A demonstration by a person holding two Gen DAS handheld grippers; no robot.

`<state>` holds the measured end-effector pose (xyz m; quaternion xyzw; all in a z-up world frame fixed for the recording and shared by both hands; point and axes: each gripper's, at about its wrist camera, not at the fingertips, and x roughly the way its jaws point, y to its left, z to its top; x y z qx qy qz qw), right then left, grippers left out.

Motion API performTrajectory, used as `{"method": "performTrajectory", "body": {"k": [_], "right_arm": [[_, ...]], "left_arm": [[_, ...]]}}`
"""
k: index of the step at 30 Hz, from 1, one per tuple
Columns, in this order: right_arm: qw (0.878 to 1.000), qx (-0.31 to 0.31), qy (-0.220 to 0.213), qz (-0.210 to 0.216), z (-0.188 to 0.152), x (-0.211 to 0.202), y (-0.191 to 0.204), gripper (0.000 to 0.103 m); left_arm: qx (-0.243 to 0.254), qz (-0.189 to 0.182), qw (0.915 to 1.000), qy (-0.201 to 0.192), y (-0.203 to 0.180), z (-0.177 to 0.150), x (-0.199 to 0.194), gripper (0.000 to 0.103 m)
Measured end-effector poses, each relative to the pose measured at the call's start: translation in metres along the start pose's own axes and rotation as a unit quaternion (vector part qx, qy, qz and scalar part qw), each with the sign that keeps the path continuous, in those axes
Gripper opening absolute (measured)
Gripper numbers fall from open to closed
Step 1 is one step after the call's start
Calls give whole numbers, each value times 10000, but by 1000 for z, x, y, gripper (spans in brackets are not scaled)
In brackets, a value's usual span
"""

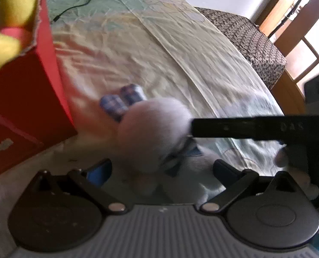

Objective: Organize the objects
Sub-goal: 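Grasp the white bunny with both grippers and lift it off the bed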

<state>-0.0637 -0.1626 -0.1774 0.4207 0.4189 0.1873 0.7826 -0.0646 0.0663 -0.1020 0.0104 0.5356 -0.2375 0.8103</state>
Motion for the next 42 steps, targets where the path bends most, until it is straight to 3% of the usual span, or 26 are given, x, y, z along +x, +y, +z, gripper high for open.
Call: {"method": "performTrajectory", "body": {"k": [5, 13, 18, 26, 34, 42], "right_arm": [[9980, 427, 212, 411, -6, 4, -3, 48], [9976, 236, 279, 587, -15, -12, 4, 38], [9988, -136, 20, 467, -18, -31, 16, 37], [9961, -194, -414, 754, -13, -57, 27, 36], [9872, -484, -975, 1170, -7, -67, 61, 37], [9772, -682, -1353, 1485, -3, -56, 109, 37]], "left_arm": [[-156, -109, 9998, -92, 6, 0, -2, 99], [-172, -282, 9994, -138, 5, 1, -4, 96], [281, -93, 9992, -265, -13, 1, -9, 96], [660, -54, 9957, -655, -32, 8, -27, 96], [1064, 198, 9842, -1403, -47, 18, -67, 96], [1356, 333, 9684, -2067, -33, 24, -114, 96]]}}
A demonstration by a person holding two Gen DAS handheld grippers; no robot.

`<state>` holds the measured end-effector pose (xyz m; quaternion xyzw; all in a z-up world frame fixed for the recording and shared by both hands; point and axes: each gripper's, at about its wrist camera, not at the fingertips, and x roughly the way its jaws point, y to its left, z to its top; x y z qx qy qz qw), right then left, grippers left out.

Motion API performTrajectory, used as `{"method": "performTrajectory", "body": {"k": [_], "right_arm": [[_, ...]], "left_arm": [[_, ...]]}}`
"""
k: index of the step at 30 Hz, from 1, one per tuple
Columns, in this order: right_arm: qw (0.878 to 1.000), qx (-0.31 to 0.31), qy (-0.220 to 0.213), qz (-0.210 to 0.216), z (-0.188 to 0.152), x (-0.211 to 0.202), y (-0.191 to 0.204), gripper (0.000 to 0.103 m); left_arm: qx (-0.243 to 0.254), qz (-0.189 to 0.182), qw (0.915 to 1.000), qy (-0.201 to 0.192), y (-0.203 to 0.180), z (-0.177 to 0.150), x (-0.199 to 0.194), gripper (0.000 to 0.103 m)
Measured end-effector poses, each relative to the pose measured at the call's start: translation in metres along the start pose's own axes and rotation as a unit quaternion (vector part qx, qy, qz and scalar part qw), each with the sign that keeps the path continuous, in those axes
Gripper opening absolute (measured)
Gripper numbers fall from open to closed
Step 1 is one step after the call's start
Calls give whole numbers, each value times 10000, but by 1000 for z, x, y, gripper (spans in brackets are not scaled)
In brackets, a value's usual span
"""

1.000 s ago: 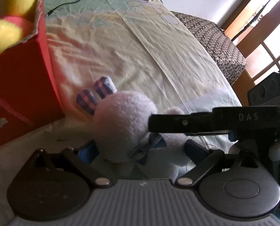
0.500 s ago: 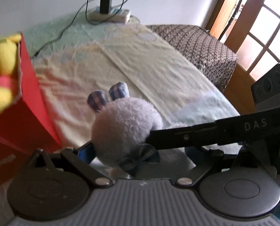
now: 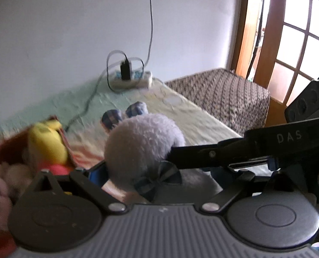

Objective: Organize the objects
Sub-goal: 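Grasp the white bunny with both grippers and lift it off the bed, then carry the white bunny with both grippers over the red box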

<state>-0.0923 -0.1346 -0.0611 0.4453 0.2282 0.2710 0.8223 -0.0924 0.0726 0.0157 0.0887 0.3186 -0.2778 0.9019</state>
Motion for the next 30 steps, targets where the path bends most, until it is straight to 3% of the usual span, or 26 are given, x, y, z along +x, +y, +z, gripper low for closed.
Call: {"method": "performTrajectory", "body": {"k": [15, 25, 30], "right_arm": [[9970, -690, 147, 329, 0, 95, 64, 37], [9966, -726, 375, 82, -7, 156, 72, 37], [9961, -717, 470, -204, -10, 163, 68, 37]], "left_arm": [[-152, 530, 9949, -849, 84, 4, -66, 96], [-441, 845, 9916, -874, 144, -1, -69, 96], [-627, 818, 9921, -718, 170, -9, -59, 96]]}}
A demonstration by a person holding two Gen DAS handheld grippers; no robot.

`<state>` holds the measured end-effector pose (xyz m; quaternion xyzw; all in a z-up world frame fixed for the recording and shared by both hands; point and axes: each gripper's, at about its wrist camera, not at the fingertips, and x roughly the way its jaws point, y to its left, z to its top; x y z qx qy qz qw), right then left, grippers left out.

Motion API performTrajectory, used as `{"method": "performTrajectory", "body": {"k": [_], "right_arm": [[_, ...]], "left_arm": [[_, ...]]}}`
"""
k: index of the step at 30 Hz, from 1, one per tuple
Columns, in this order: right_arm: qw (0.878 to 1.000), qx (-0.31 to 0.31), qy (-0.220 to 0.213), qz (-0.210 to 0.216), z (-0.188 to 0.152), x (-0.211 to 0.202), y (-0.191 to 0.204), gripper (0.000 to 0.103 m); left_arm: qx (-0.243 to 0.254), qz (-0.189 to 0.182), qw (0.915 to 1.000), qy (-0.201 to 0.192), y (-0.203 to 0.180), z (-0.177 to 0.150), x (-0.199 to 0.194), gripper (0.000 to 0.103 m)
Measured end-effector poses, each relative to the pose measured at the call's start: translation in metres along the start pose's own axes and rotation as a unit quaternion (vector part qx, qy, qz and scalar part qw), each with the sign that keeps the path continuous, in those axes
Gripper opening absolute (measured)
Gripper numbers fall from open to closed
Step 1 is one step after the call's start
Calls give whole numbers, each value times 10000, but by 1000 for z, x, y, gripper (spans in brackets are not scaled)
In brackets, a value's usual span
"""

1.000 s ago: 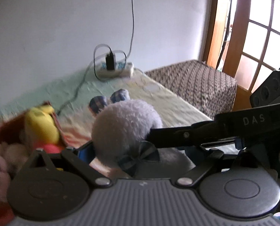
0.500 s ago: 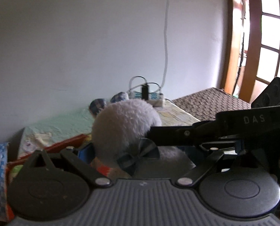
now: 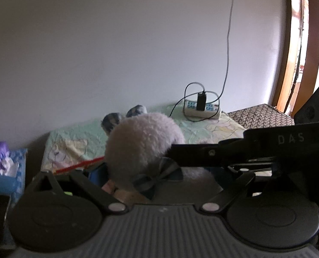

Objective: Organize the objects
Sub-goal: 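Carry the white bunny with both grippers over the red box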

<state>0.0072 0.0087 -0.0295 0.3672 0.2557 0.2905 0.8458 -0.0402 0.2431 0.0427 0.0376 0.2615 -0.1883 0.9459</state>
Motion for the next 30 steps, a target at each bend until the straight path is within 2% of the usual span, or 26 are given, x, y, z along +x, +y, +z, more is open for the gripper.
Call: {"method": "performTrajectory", "body": {"k": [10, 14, 19, 24, 30], "right_arm": [[9980, 195, 148, -578, -9, 10, -11, 36], [9976, 144, 145, -667, -11, 17, -14, 36], [9961, -88, 130, -869, -13, 24, -11, 36], [9948, -89, 230, -988, -16, 22, -19, 34], [9937, -305, 180, -1059, -16, 27, -12, 34]], "left_arm": [[-268, -133, 9986, 437, 27, -12, 36, 96], [-297, -91, 9977, 601, 31, -16, 46, 93], [-300, -107, 9973, 663, 32, -19, 50, 93], [-255, 45, 9962, 833, 32, -25, 53, 94], [-420, 124, 9942, 977, 42, -33, 47, 95]]}}
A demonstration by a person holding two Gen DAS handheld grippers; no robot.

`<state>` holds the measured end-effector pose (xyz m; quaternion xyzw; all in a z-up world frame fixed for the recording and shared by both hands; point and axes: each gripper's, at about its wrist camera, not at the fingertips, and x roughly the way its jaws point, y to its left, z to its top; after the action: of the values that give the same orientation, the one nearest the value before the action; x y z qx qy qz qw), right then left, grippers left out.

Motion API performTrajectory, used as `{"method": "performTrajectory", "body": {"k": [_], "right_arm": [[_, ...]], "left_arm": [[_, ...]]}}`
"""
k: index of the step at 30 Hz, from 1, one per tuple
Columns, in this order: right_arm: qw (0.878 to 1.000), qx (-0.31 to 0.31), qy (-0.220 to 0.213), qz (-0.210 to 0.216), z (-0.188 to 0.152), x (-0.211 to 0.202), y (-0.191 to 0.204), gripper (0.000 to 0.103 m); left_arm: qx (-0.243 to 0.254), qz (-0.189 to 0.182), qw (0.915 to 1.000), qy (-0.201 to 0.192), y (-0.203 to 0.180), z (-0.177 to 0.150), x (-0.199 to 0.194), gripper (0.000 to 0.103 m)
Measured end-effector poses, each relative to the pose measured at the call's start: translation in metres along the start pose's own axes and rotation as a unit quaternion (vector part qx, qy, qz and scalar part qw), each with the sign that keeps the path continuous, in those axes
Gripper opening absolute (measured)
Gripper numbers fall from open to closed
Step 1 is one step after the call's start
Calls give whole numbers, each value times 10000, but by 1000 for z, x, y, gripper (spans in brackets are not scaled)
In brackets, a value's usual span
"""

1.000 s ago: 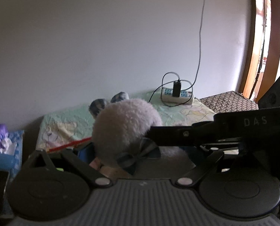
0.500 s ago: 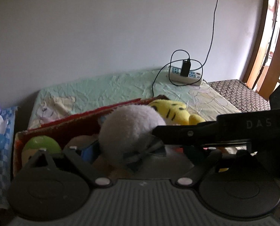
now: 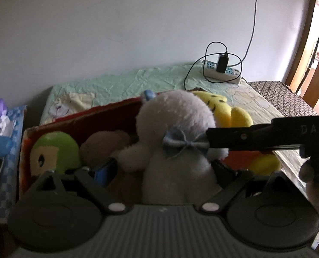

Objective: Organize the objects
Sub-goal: 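Carry the white bunny with both grippers over the red box, then lower the white bunny with both grippers into the box beside the yellow tiger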

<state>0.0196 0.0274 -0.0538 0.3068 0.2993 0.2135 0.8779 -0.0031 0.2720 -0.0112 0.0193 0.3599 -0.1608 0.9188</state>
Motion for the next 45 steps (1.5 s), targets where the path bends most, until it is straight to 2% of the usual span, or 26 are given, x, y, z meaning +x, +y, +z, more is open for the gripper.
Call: {"method": "performTrajectory", "body": {"k": [6, 9, 12, 16, 18, 20, 26, 30, 32, 35, 45], "right_arm": [[9982, -504, -194, -255, 6, 3, 14, 34], [9973, -596, -342, -242, 8, 1, 16, 34], [9964, -708, -289, -362, 9, 4, 15, 34], [9957, -630, -251, -634, 11, 8, 8, 34], [9965, -526, -220, -617, 11, 8, 4, 32], [9971, -444, -182, -592, 11, 8, 1, 31], [9967, -487, -136, -638, 6, 10, -1, 27], [9978, -320, -126, -574, 4, 9, -6, 27], [9974, -382, -141, -599, 2, 9, -5, 27], [9963, -502, -158, -677, 0, 9, -1, 27], [9942, -698, -190, -793, -4, 10, 2, 26]], "left_arm": [[-34, -132, 9999, -64, -5, 0, -7, 92], [-13, -187, 9998, -38, -12, 0, -6, 91], [-49, -351, 9994, -20, -17, 0, -6, 92], [12, -436, 9990, 83, -22, -3, -3, 92], [32, -517, 9985, 155, -23, -4, -1, 92], [56, -441, 9989, 149, -25, -5, -2, 91], [-207, -497, 9982, 262, -16, 0, -5, 92], [-511, -564, 9970, 170, -8, 7, -11, 92], [-629, -461, 9967, 209, -4, 11, -11, 92], [-550, 21, 9977, 396, -6, 12, -5, 94], [-649, 232, 9961, 558, -7, 9, 1, 100]]}}
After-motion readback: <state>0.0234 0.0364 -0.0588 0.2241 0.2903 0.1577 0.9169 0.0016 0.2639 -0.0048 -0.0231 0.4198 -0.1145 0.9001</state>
